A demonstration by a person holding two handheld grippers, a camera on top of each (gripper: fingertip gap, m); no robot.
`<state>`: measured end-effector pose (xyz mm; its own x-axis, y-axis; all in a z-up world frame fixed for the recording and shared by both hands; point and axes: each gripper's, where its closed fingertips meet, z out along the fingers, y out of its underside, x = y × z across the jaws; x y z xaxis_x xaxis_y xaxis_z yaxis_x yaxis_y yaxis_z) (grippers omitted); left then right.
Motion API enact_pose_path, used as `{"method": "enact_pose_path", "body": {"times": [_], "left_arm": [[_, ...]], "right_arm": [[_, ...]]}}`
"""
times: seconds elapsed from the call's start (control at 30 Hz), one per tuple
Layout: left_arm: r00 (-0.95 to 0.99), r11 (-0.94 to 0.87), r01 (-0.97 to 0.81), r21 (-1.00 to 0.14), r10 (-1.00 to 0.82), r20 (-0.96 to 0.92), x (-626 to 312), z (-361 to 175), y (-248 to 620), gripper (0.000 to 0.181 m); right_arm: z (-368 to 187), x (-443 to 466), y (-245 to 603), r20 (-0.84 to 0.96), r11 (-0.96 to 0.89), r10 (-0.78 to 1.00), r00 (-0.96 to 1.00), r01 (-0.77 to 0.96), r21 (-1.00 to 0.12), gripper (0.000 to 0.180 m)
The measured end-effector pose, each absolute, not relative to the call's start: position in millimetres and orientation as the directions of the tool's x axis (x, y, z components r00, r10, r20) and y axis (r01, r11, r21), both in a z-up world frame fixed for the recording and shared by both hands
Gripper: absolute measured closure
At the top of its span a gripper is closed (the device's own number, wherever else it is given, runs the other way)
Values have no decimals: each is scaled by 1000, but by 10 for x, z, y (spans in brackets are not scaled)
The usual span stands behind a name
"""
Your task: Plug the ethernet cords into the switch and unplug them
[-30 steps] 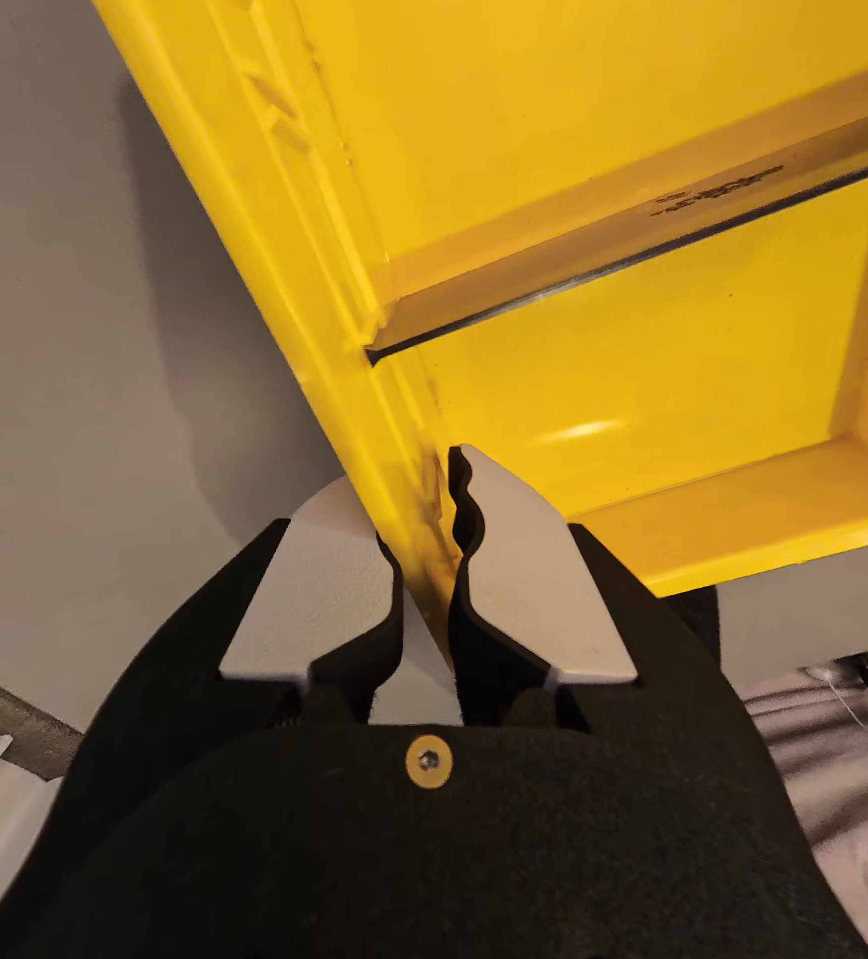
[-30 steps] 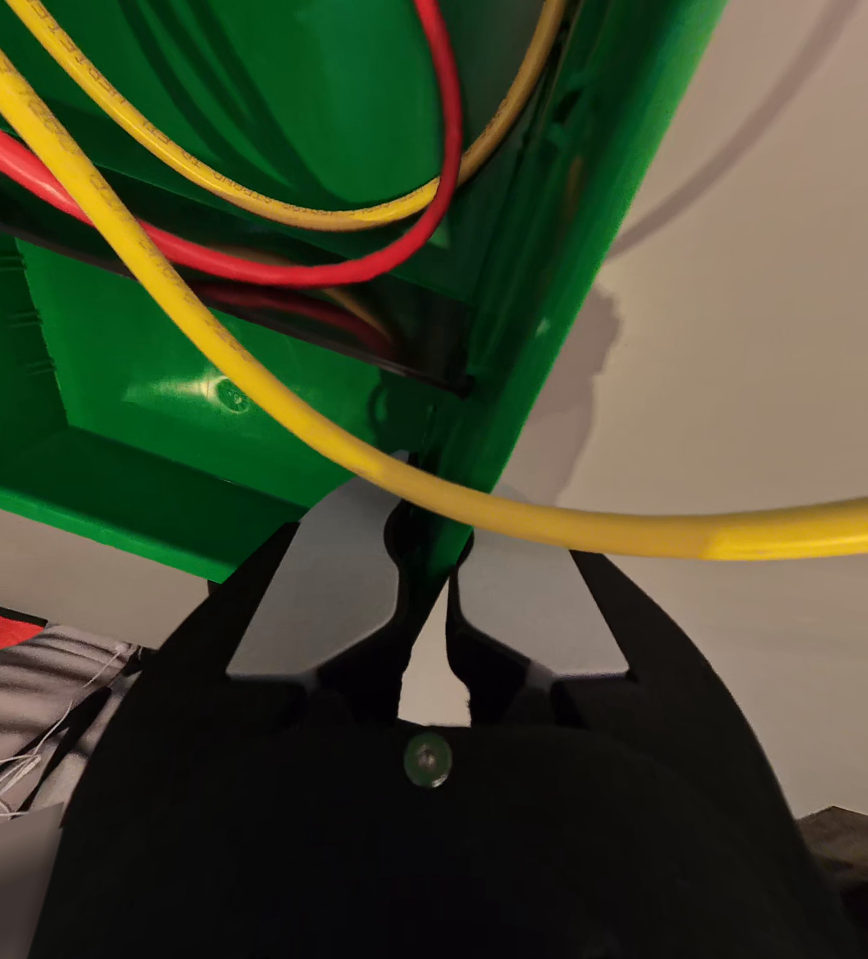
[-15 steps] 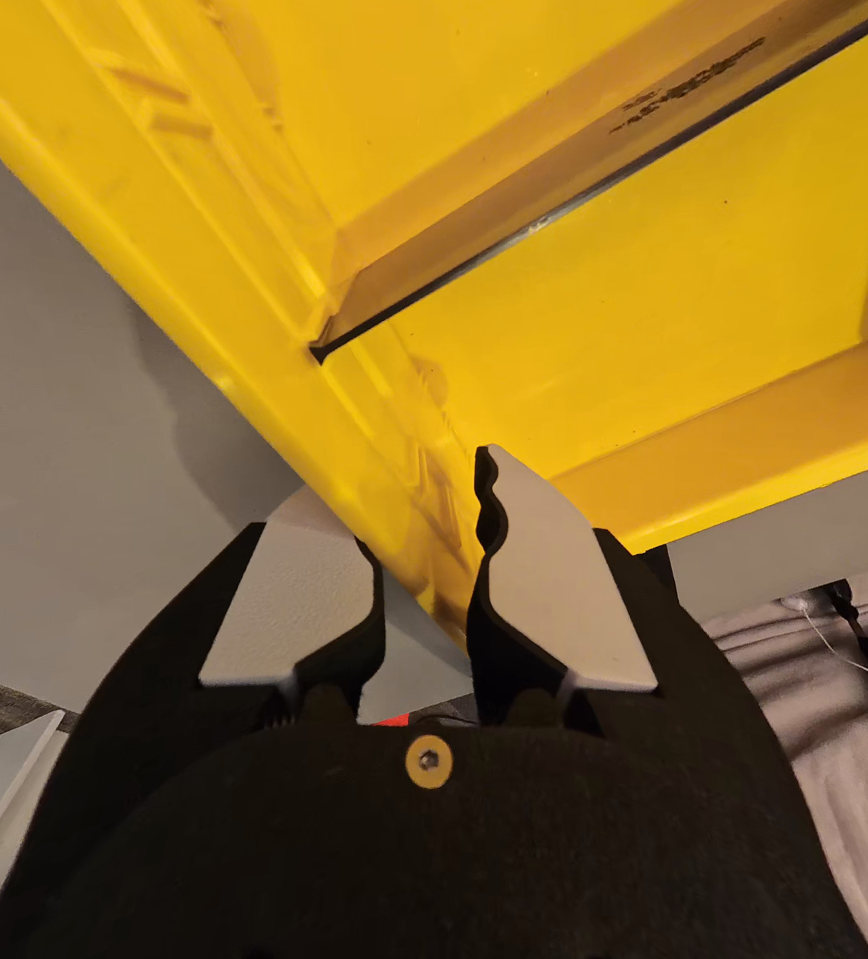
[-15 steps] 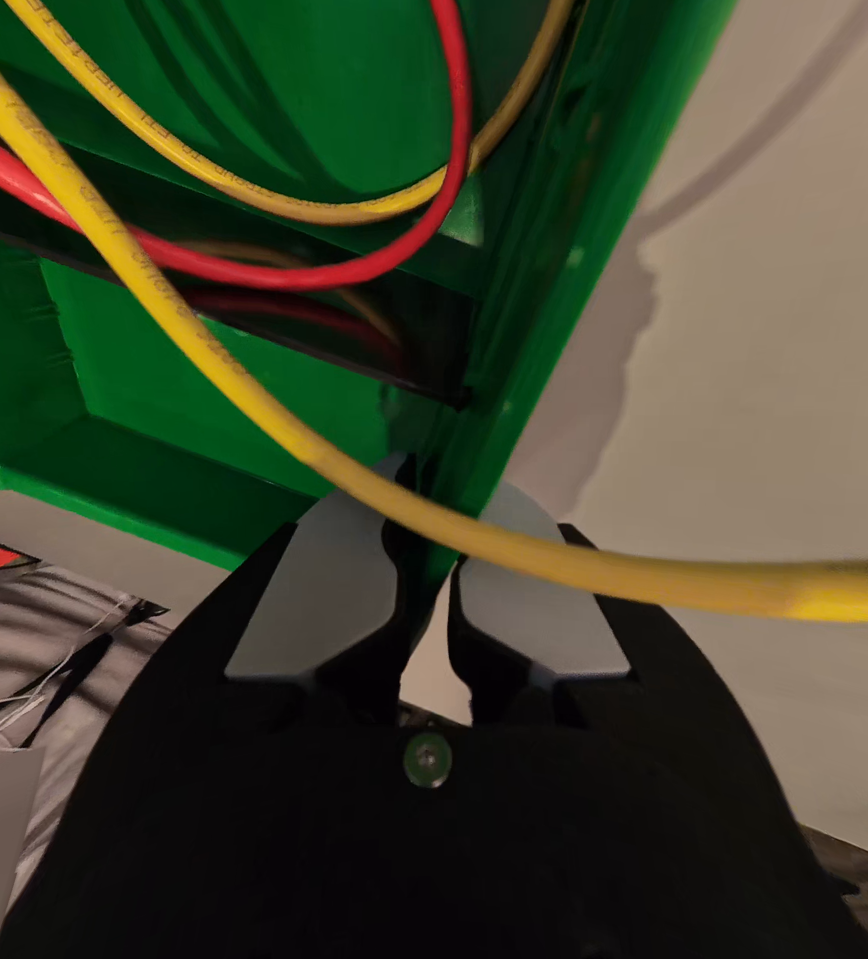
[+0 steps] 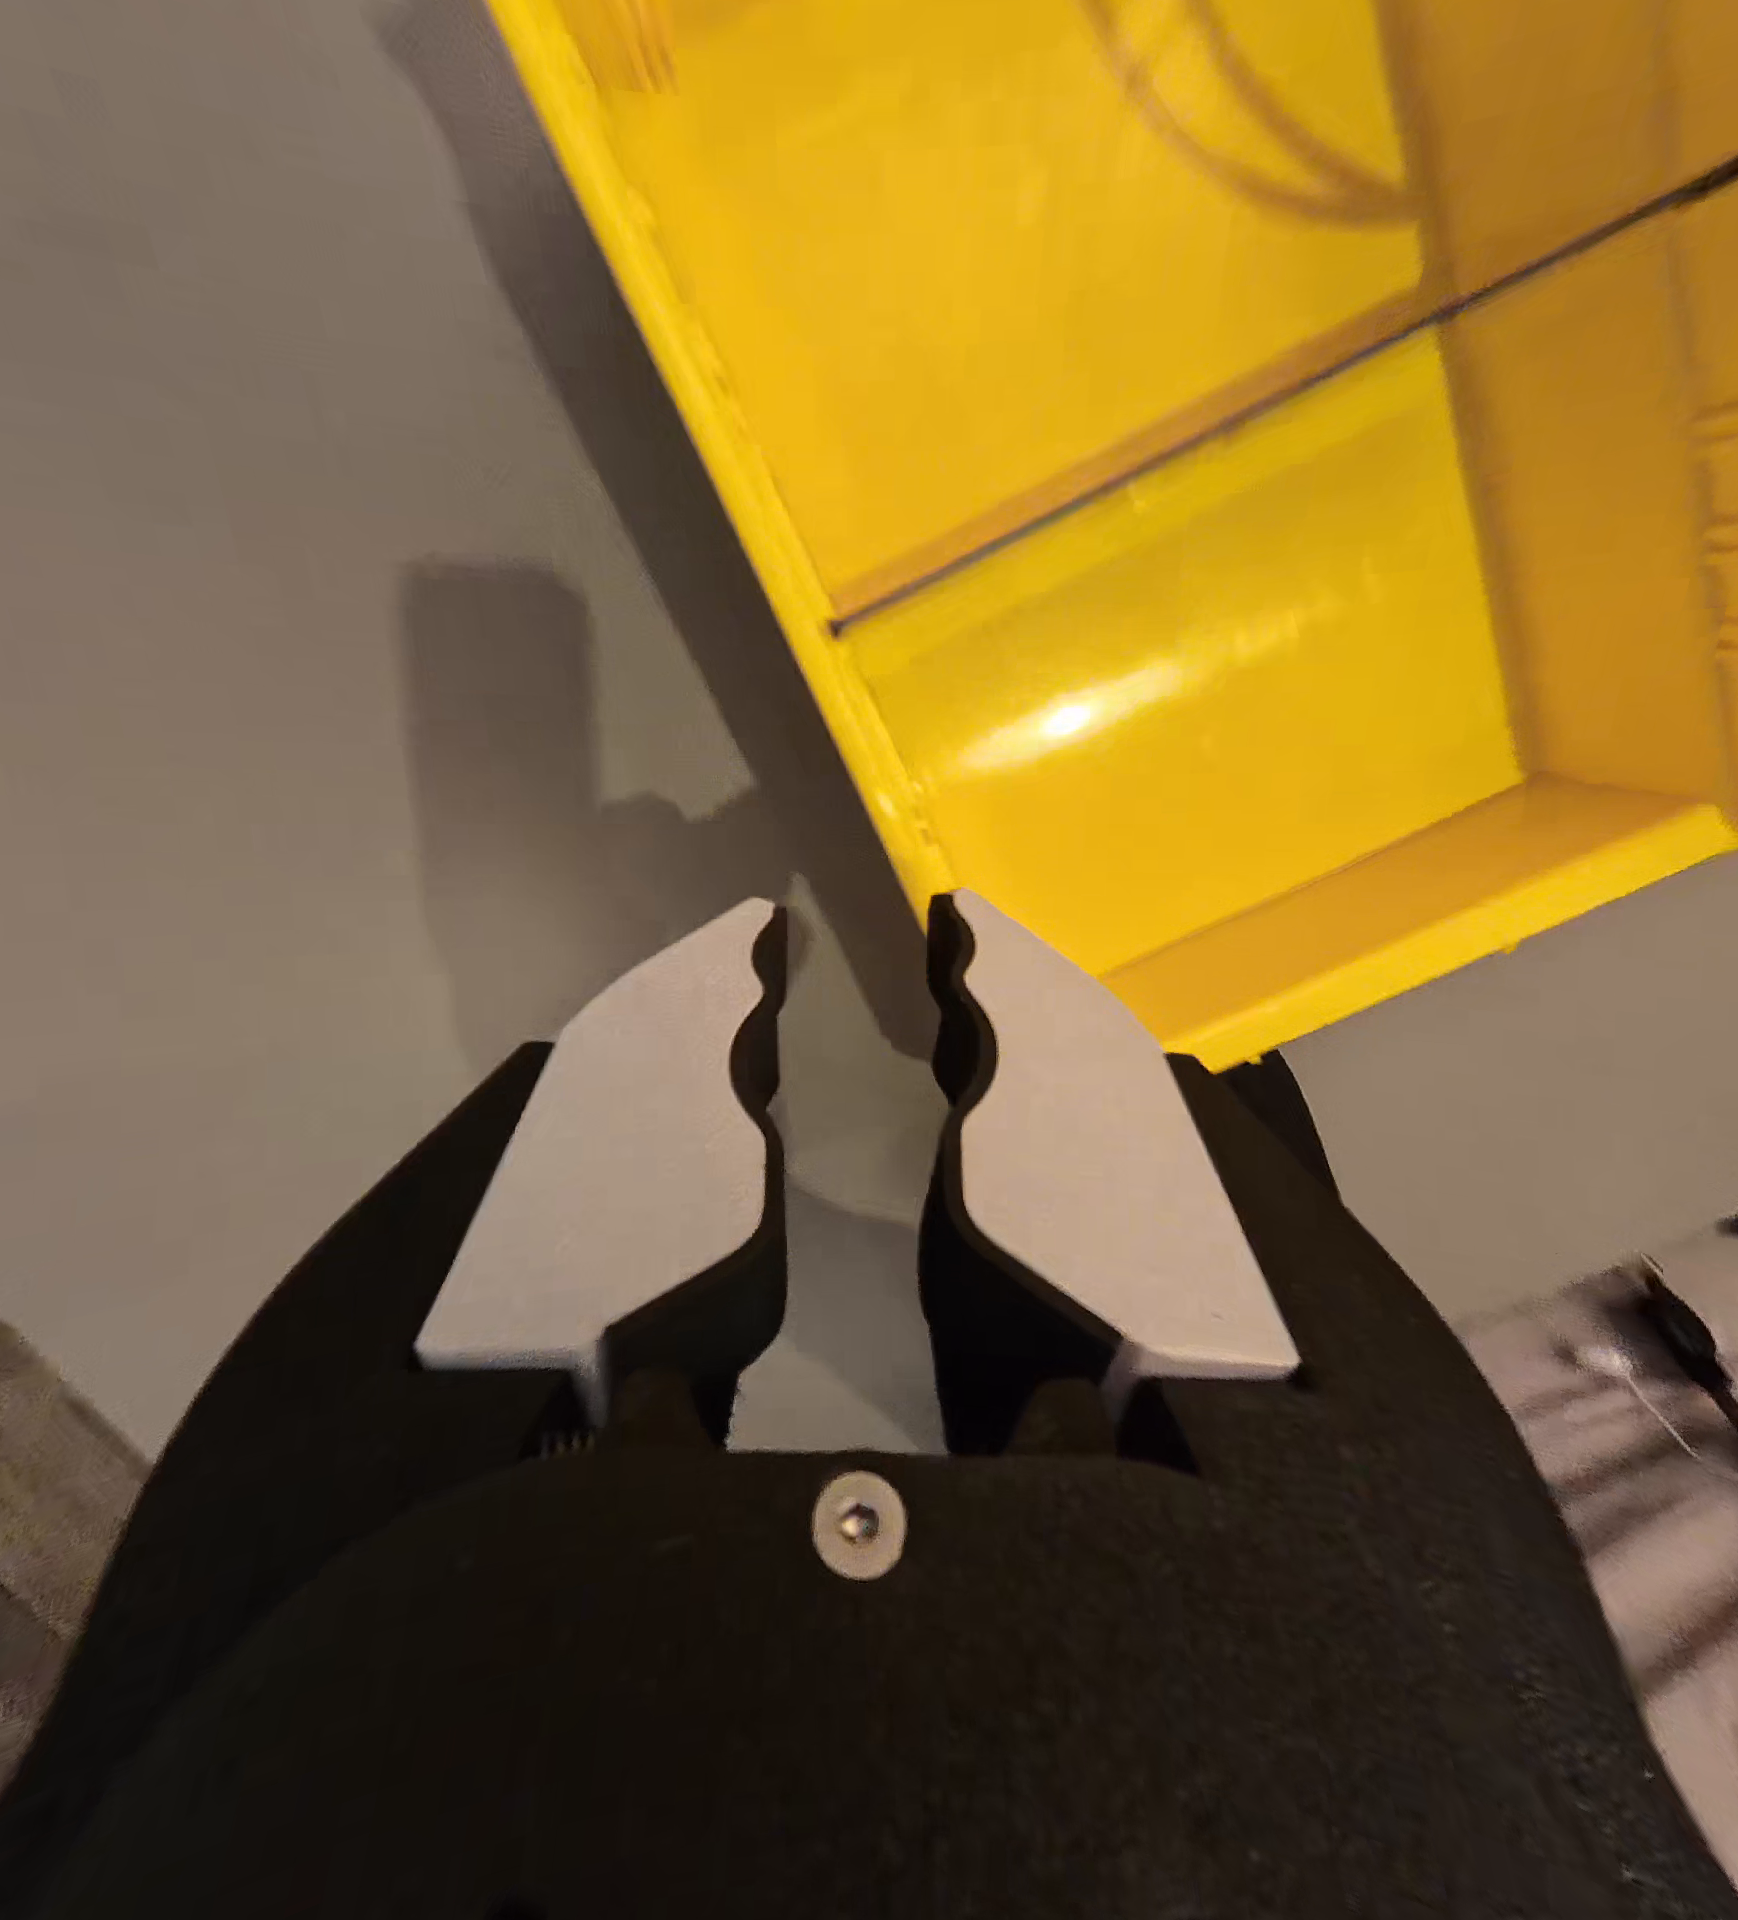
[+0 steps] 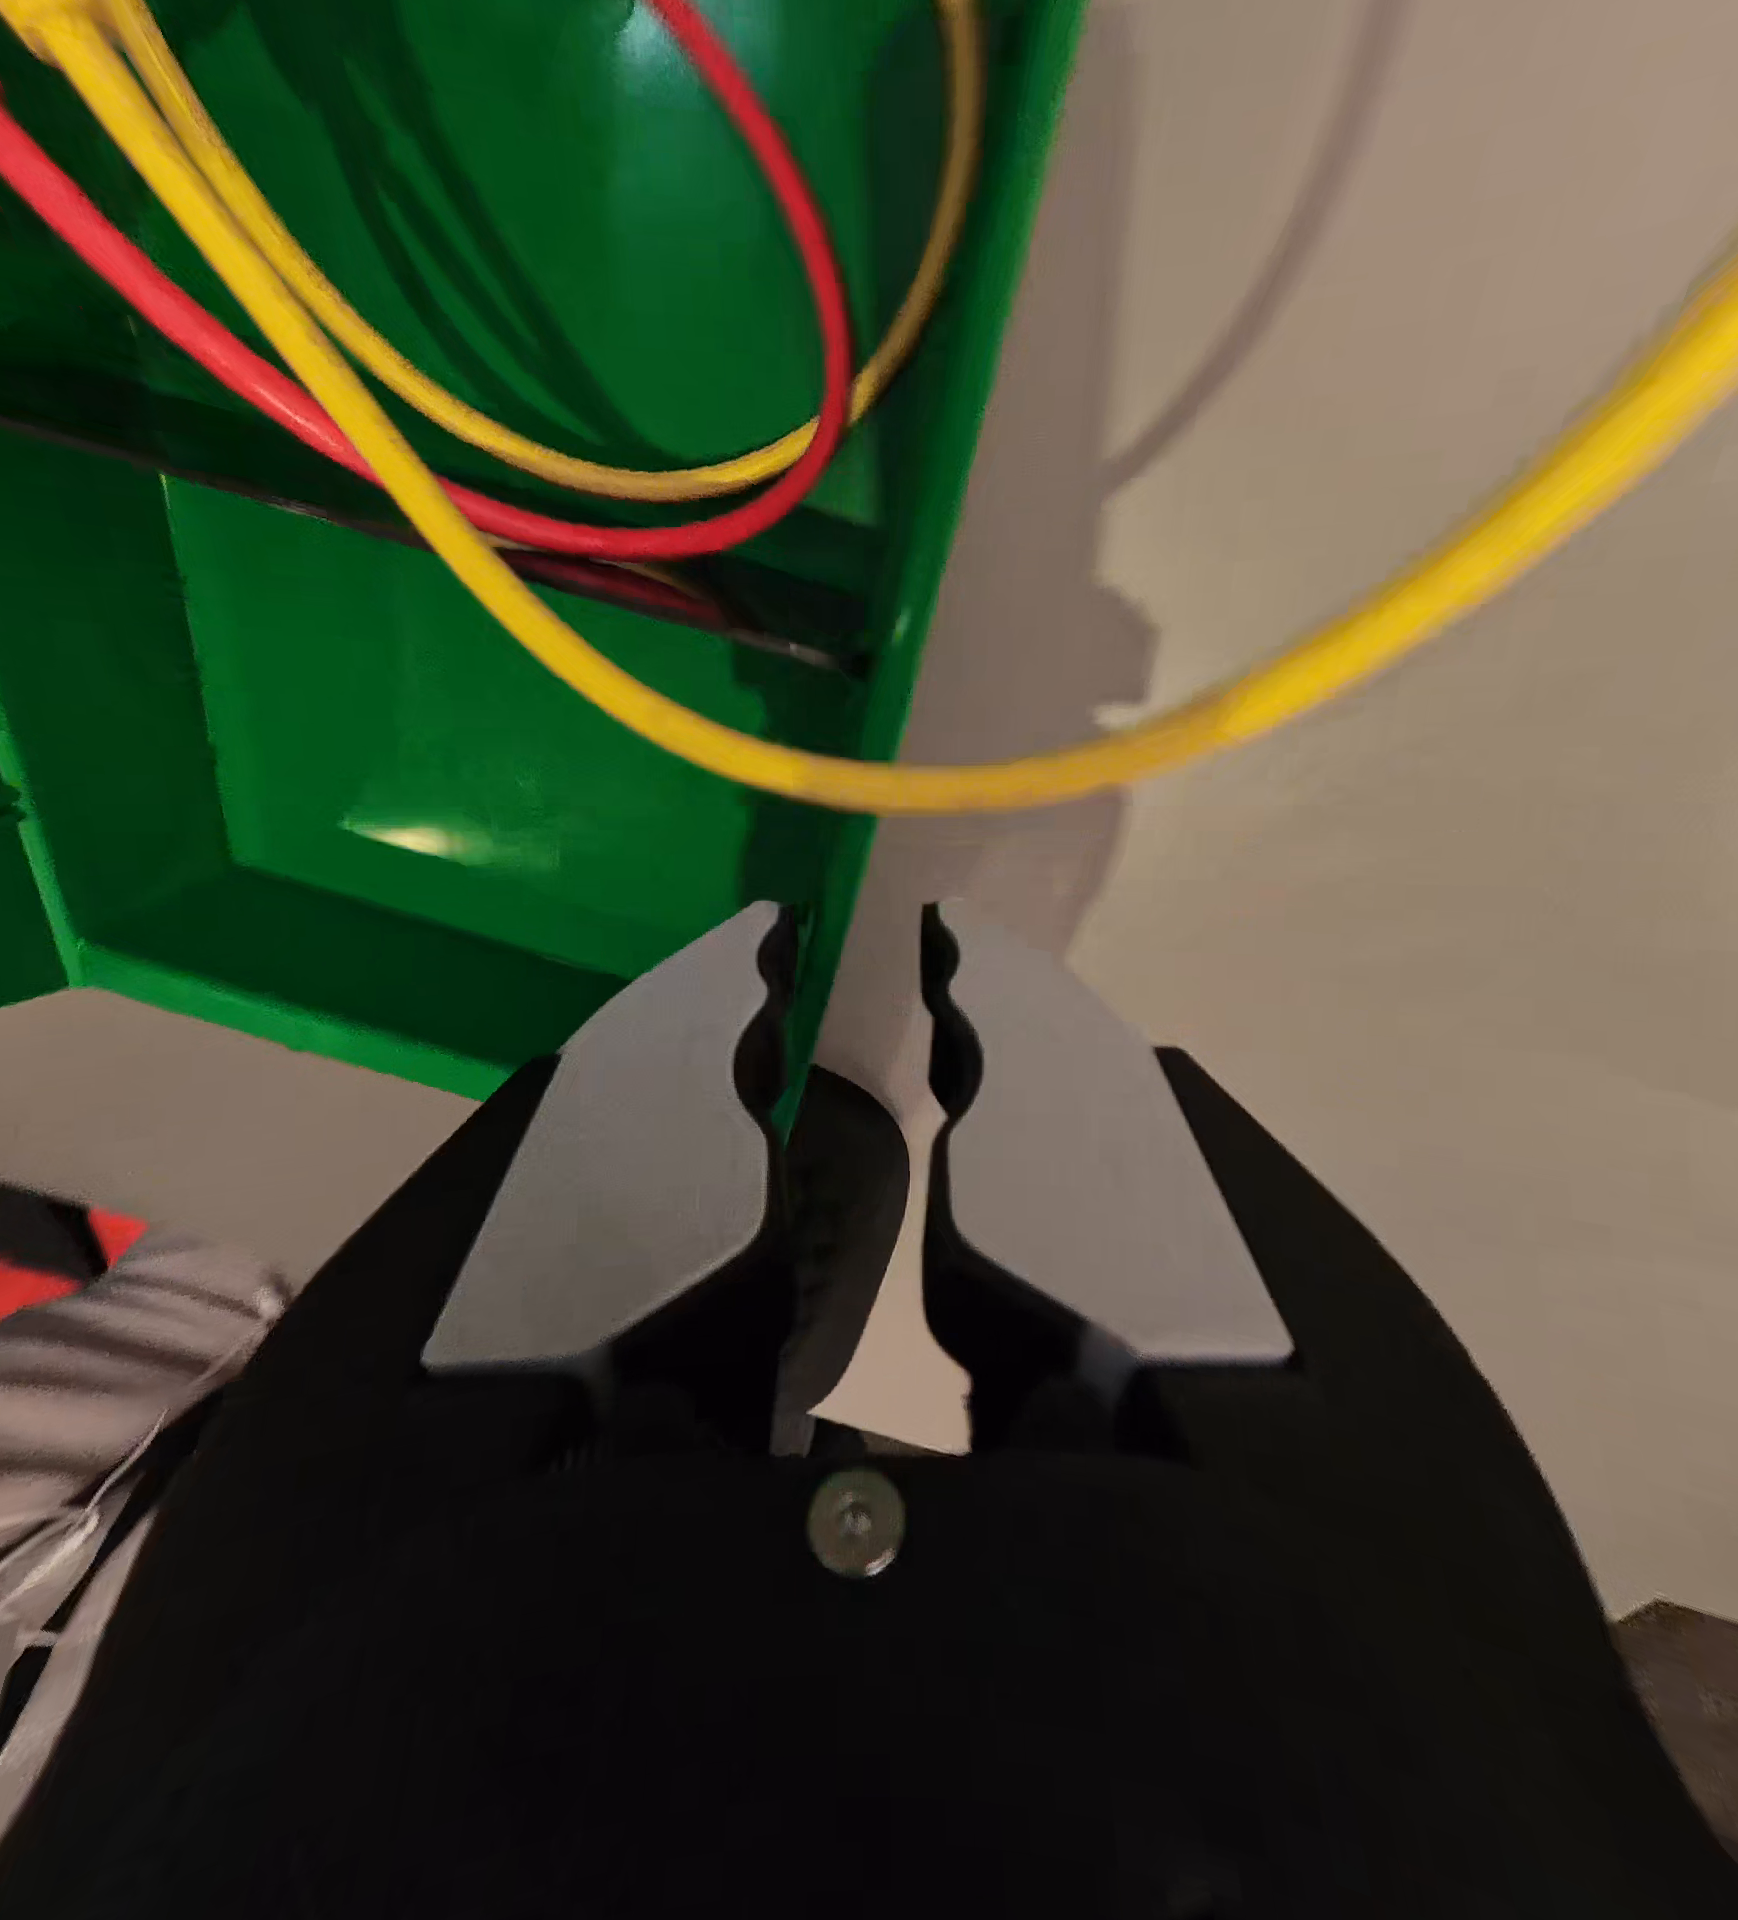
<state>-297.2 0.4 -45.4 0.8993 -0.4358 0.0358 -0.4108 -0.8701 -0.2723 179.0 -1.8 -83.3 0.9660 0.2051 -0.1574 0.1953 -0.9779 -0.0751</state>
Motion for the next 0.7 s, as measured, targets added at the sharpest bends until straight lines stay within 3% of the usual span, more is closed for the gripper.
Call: {"method": "enact_pose_path", "body": {"times": [0.1,0.27,0.4,0.47,0.57,0.7], "left_arm": [[921,-794,-366,-485,-383,-68,-3070,-36,189,156],[944,-585,-286,-759,-306,-119,-3058,582,416,156],[946,-447,-298,-843,-255,-199,-3051,861,498,150],[941,-382,-308,-871,-257,-220,-2970,973,509,145],[940,-316,-311,-897,-243,-240,-2848,1108,498,127],[930,-213,-335,-918,-233,-285,-2660,1268,459,107]], "right_arm": [[-560,1694,-79,-84,-965,217,973,200,-170,153],[-214,1085,-200,87,-853,427,900,433,-291,153],[-137,77,-58,76,-666,619,782,573,-478,153],[-198,-461,-116,-38,-603,704,709,569,-558,153],[-272,-778,-78,-122,-645,668,734,490,-587,149],[-441,-825,30,-52,-668,628,776,503,-548,145]]}}
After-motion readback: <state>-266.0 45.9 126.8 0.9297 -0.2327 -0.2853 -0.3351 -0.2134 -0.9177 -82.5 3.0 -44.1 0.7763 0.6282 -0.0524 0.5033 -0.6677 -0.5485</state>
